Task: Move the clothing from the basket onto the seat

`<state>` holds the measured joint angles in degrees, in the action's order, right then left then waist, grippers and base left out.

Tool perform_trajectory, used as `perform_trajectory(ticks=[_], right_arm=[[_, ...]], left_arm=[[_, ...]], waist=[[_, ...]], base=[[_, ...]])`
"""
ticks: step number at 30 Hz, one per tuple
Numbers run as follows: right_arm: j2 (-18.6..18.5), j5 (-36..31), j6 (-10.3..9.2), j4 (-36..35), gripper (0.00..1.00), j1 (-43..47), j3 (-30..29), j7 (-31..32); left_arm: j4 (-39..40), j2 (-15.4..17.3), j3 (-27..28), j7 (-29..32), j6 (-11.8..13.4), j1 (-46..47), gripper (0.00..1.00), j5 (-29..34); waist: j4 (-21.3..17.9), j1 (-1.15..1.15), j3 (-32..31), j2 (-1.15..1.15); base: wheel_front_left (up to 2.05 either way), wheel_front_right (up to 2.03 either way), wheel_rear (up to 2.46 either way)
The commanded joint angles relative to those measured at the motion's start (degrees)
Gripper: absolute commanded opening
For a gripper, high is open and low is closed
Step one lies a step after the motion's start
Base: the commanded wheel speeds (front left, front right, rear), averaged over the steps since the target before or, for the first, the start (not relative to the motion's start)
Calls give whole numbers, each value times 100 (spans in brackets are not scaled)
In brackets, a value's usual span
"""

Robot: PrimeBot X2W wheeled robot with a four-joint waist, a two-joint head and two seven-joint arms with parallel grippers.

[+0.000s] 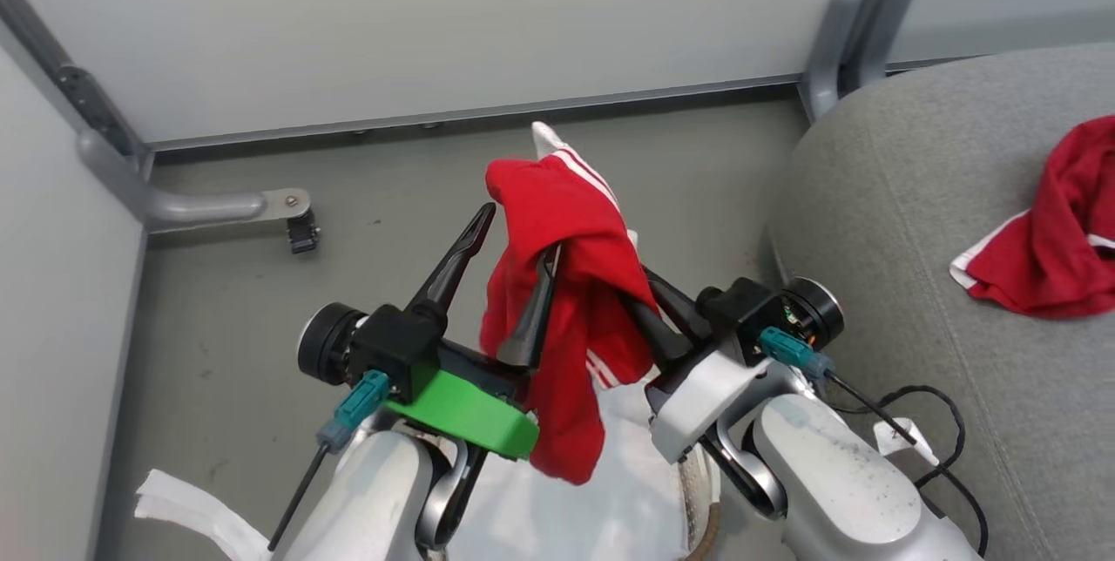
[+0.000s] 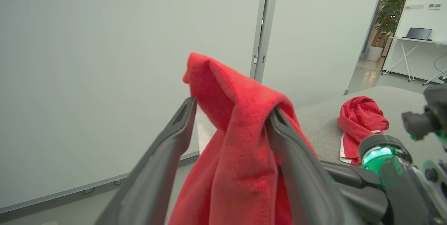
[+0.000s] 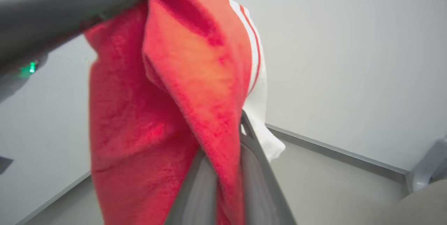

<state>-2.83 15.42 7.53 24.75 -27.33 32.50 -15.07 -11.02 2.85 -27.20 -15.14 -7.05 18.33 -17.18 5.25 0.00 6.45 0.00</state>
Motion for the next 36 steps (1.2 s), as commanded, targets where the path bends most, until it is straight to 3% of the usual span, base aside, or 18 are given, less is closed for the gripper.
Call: perform_trajectory(ticks=[1, 12, 18, 27, 32, 36], right_arm=[[-25, 3, -8, -104, 0, 112, -98, -14], [-16, 77, -8, -707, 0, 463, -809, -14], [-12, 142, -8, -978, 0, 655, -1083, -14], [-10, -51, -8, -1355, 0, 578, -1815, -14], [-203, -422, -8, -1366, 0, -388, -2108, -14], [-655, -827, -8, -1281, 0, -1385, -2345, -14]], left_arm=[[-47, 11, 80, 0, 8, -93, 100, 56], [-442, 14, 405, 0, -44, -115, 100, 300], [-537, 29, 428, 0, -52, -107, 100, 362], [-773, 156, 144, 0, -48, 183, 100, 265], [-814, 303, 249, 0, -49, 287, 100, 292], [-795, 368, 241, 0, -49, 415, 100, 381]], waist=[[-728, 0, 93, 0], [-2728, 0, 389, 0], [-3473, 0, 465, 0], [-3644, 0, 815, 0], [-3622, 0, 1180, 0], [-3406, 0, 1557, 0]], base=[[0, 0, 0], [0, 0, 0], [0, 0, 0], [0, 0, 0], [0, 0, 0], [0, 0, 0]])
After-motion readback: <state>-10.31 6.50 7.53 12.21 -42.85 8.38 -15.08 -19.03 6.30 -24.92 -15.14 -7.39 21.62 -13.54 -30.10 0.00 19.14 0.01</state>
